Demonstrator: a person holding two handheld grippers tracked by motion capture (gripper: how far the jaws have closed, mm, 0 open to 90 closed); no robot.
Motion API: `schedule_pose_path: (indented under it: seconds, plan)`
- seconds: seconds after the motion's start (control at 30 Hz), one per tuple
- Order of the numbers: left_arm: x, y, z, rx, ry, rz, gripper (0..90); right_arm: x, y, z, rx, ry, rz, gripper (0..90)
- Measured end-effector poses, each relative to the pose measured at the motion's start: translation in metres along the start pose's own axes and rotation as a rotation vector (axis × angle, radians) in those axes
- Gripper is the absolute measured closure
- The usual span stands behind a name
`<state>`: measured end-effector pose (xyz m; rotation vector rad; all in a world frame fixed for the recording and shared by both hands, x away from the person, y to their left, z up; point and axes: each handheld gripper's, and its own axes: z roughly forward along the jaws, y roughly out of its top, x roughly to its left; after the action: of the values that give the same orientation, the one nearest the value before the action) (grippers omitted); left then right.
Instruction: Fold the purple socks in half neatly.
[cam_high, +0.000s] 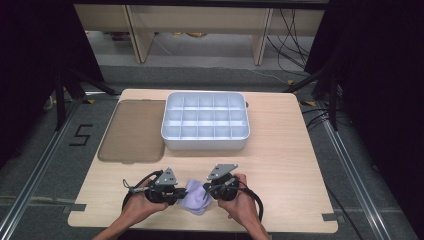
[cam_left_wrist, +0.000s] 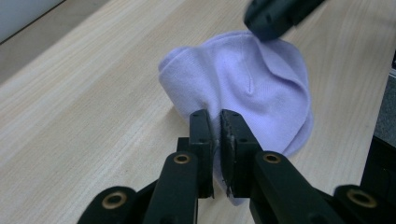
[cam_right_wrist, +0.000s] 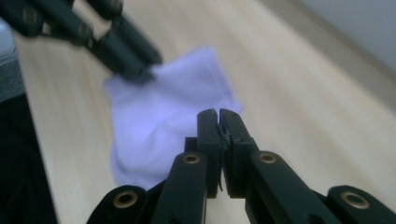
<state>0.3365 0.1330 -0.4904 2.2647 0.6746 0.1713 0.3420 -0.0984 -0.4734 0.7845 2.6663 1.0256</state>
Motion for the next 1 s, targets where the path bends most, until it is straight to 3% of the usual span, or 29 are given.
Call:
schedule_pose_path:
  seconds: [0.13,0.17,0.23,0.27,0.43,0.47,0.53,0.57,0.7,0.77,0.8,0.83,0.9,0.93,0.97,1.0]
  plan:
    - [-0.002,0.001,-0.001,-0.009,0.002,-0.012,82.8,0.003,-0.007,0.009,0.034,0.018,0.012,87.6]
    - [-0.002,0.002,-0.002,-0.012,0.008,0.005,82.7,0.003,-0.008,0.011,0.042,0.025,0.020,87.6]
    - [-0.006,0.003,-0.002,-0.031,0.007,-0.012,82.6,0.003,-0.007,0.015,0.059,0.023,0.019,87.6]
    - [-0.006,0.004,-0.004,-0.026,0.010,0.016,82.5,0.003,-0.006,0.016,0.053,0.017,0.012,87.6]
    - [-0.014,0.011,-0.006,-0.055,0.000,0.050,82.5,0.004,-0.006,0.017,0.056,0.019,0.017,87.7]
    - [-0.019,0.012,-0.004,-0.072,-0.008,0.027,82.5,0.004,-0.006,0.017,0.053,0.019,0.014,87.7]
    - [-0.022,0.014,-0.004,-0.060,-0.015,0.058,82.6,0.003,-0.006,0.017,0.051,0.023,0.017,87.7]
    - [-0.026,0.015,-0.002,-0.073,-0.020,0.047,82.6,0.003,-0.006,0.018,0.051,0.025,0.020,87.7]
    - [-0.033,0.019,0.004,-0.072,-0.032,0.071,82.6,0.002,-0.006,0.018,0.037,0.024,0.018,87.7]
    - [-0.035,0.020,0.007,-0.059,-0.041,0.081,82.6,0.002,-0.008,0.016,0.051,0.048,0.075,87.6]
    - [-0.037,0.020,0.009,-0.054,-0.043,0.083,82.6,0.000,-0.009,0.017,0.040,0.047,0.071,87.6]
    - [-0.037,0.020,0.012,-0.059,-0.053,0.090,82.5,-0.001,-0.010,0.016,0.039,0.055,0.100,87.6]
    - [-0.039,0.020,0.016,-0.046,-0.052,0.080,82.4,-0.004,-0.011,0.014,0.035,0.060,0.106,87.0]
    - [-0.038,0.021,0.017,-0.032,-0.056,0.104,82.4,-0.006,-0.011,0.012,0.026,0.064,0.106,86.8]
    - [-0.040,0.020,0.020,-0.046,-0.054,0.088,82.4,-0.008,-0.012,0.010,0.010,0.066,0.111,86.8]
    - [-0.040,0.020,0.020,-0.021,-0.047,0.099,82.3,-0.009,-0.012,0.008,-0.003,0.057,0.122,86.8]
